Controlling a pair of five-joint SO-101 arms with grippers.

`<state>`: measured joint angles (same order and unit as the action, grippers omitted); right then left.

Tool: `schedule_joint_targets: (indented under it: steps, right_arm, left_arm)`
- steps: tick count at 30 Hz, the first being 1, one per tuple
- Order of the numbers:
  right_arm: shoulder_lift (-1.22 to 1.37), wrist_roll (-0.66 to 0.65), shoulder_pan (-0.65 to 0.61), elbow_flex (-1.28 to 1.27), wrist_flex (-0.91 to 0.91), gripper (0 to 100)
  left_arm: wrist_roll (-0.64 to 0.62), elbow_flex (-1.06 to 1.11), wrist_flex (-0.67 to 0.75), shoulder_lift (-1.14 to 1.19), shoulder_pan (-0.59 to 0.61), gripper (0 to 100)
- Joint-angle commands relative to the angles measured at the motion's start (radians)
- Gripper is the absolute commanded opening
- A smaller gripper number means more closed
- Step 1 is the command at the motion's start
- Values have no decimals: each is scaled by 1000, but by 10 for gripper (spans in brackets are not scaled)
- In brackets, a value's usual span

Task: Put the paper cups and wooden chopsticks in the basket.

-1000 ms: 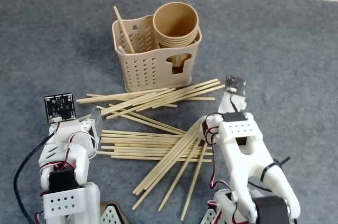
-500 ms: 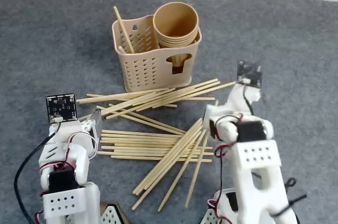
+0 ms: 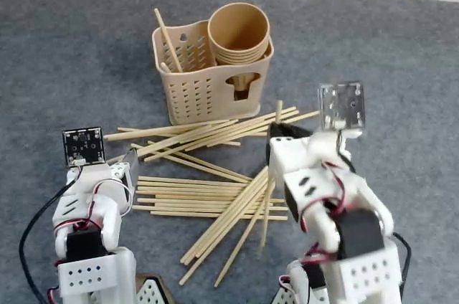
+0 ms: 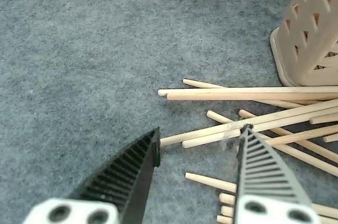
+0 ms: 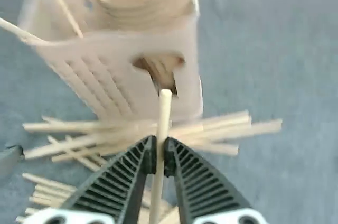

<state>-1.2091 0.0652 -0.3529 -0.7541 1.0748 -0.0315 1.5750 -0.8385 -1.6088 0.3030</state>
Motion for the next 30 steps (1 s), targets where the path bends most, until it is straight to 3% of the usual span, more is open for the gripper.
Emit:
schedule_joint_targets:
  steps: [1, 10, 25, 30]
  right_arm:
    - [-91, -64, -33, 48, -94, 5]
    - [-137, -66, -128, 50, -344, 5]
    - [-128, -68, -133, 45, -819, 5]
    - [7, -68, -133, 54, -1006, 5]
  left_arm:
    - [8, -8, 18, -12, 5, 235]
    - [8, -8, 18, -12, 5, 235]
    - [8, -8, 18, -12, 7, 235]
    - [8, -8, 18, -12, 7, 235]
